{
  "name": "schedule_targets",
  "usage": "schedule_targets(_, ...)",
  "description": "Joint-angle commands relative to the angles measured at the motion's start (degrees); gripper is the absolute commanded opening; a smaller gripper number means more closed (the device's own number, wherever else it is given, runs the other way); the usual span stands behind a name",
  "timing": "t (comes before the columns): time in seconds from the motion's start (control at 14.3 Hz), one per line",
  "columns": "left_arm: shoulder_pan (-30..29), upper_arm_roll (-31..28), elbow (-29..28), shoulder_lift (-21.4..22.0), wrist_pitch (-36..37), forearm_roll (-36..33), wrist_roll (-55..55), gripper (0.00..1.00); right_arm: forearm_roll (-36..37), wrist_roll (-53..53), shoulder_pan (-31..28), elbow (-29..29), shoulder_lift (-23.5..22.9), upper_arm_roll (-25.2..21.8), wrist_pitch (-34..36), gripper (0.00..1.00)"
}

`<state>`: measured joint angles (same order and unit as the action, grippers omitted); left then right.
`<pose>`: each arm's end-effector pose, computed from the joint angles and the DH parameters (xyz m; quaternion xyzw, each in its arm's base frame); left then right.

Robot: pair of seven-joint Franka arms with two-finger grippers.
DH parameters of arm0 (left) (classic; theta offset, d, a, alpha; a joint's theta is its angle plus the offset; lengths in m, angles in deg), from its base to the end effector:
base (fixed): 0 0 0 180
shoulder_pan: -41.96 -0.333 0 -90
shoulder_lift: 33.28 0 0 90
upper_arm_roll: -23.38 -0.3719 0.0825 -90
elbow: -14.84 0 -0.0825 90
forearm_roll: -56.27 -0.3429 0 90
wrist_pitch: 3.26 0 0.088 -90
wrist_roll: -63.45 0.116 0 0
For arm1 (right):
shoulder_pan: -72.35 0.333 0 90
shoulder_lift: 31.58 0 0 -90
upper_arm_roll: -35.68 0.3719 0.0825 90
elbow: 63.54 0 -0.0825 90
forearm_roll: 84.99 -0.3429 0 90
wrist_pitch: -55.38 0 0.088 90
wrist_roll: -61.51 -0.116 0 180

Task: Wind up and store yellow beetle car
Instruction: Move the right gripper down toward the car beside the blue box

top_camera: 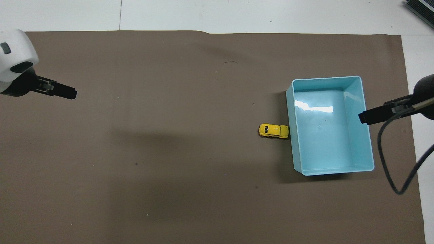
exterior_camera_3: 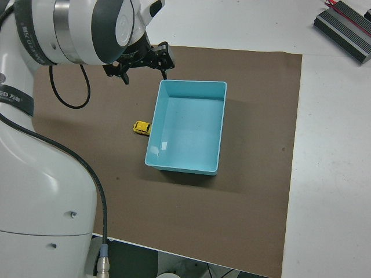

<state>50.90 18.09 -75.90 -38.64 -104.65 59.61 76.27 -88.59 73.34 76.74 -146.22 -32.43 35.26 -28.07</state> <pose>0.5631 -0.0444 0.6341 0.9889 -0.1391 0.0482 0.0207 0.5055 0.0430 0.7084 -0.9895 -0.1409 -0.0014 0.0311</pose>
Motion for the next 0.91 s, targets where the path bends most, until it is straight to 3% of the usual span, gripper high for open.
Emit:
schedule_targets(0.0,-1.3,0.7,0.9,3.4,4.6,-0.3,-9.2,1.00,-1.2,4.2,0.4,-2.5,1.8,0.2,-0.9,1.00)
schedule_targets(0.35,-2.2,0.9,-1.9,6.7,11.3,-0.4,-10.7,1.00,-1.1,21.3,0.7,-6.9,4.6,3.5,-1.0,1.00)
schedule_targets(0.56,-2.4,0.8,-1.5,6.8,13.2,-0.5,-10.8,1.00,-0.9,29.4,1.9,-11.2,6.6,3.6,-4.2,1.00)
schedule_targets(0.84,-2.4,0.9,0.0,6.2,17.3,-4.1,-10.7,1.00,-0.9,41.8,3.7,-14.6,5.9,3.7,-7.4,1.00)
